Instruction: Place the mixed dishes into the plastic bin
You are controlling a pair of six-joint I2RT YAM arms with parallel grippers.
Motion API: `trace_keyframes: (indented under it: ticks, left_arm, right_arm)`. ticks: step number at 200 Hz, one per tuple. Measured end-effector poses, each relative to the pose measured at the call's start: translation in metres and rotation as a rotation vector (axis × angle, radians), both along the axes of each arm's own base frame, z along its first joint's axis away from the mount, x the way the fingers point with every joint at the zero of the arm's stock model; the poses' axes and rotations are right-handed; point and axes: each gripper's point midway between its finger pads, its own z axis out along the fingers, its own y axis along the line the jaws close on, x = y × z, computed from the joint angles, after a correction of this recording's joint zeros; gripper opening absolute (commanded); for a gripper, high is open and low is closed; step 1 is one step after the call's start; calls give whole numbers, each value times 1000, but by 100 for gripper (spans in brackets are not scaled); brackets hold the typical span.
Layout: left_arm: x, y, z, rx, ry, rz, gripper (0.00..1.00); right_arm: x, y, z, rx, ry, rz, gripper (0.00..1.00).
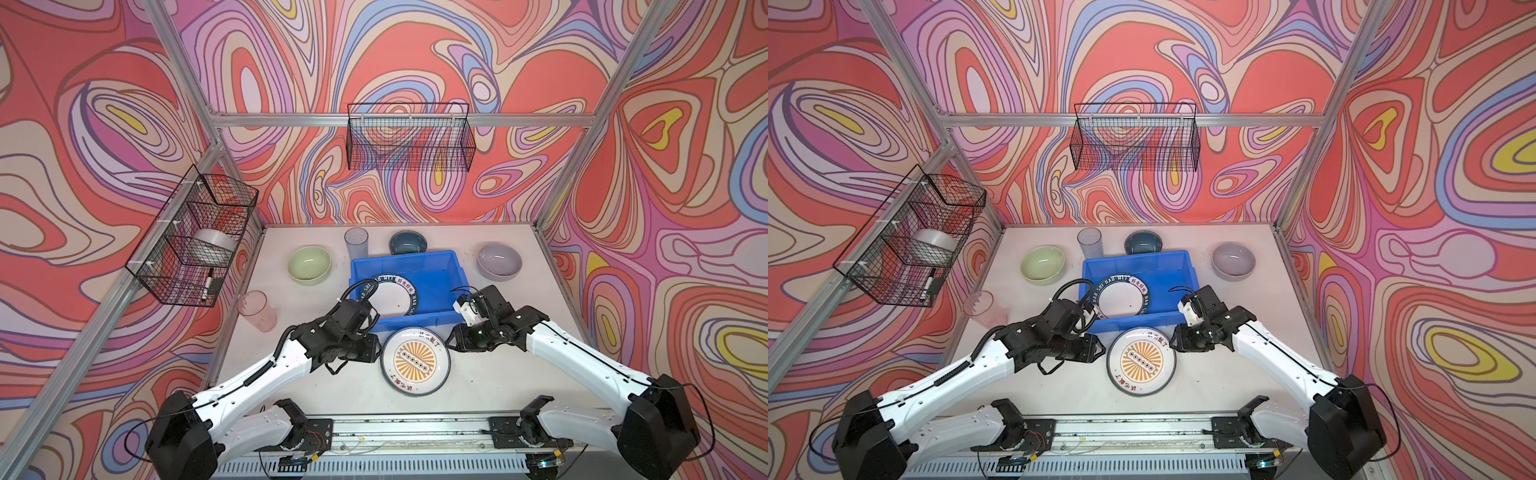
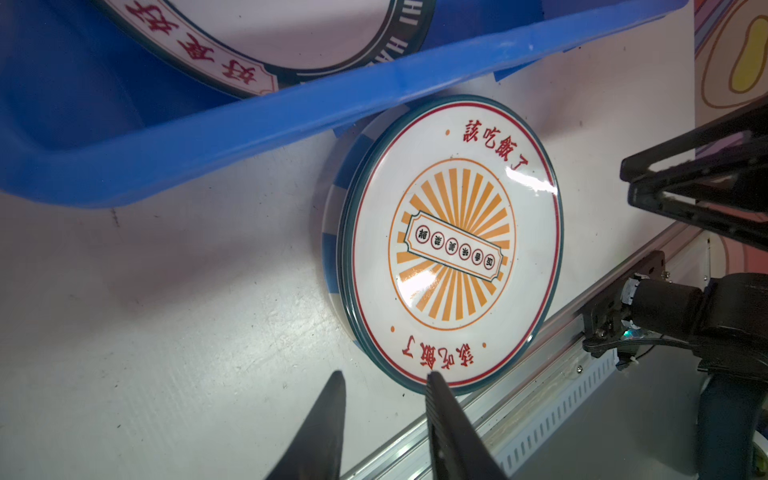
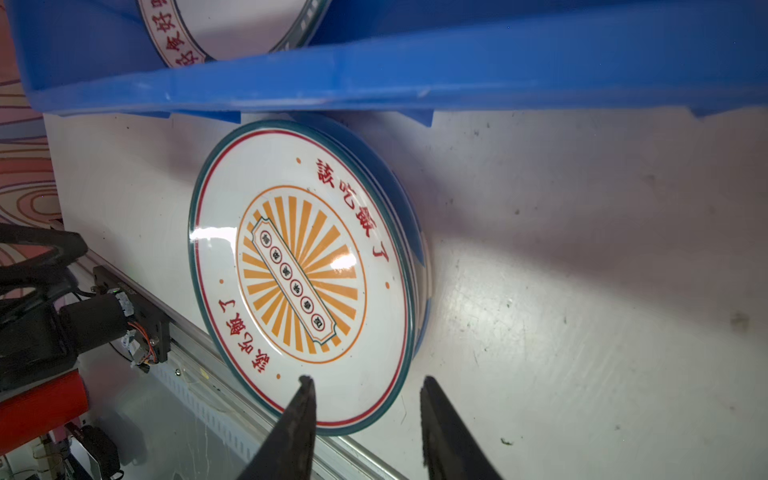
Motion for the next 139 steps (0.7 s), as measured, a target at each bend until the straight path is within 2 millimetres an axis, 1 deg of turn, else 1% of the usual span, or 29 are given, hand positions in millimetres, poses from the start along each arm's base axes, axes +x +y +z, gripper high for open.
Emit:
trace_keyframes:
  ticks: [25, 50, 93, 122, 139]
  left_arm:
    - [-2, -2, -12, 9, 26, 11, 31]
    - [-3, -4, -19, 21, 40, 15, 29]
    - [-1, -7, -31, 31, 52, 22, 25]
    - [-3, -11, -41, 38, 68, 20, 22]
    - [-3, -14, -45, 39, 78, 24, 21]
  right_arm:
    - [-5, 0, -13, 11, 22, -4, 37]
    - [-9, 2, -22, 29, 41, -12, 35]
    - [-7, 4, -32, 47, 40, -22, 34]
    - [-11, 3, -41, 41, 58, -28, 33]
    - [-11, 3, -43, 45, 58, -30, 32]
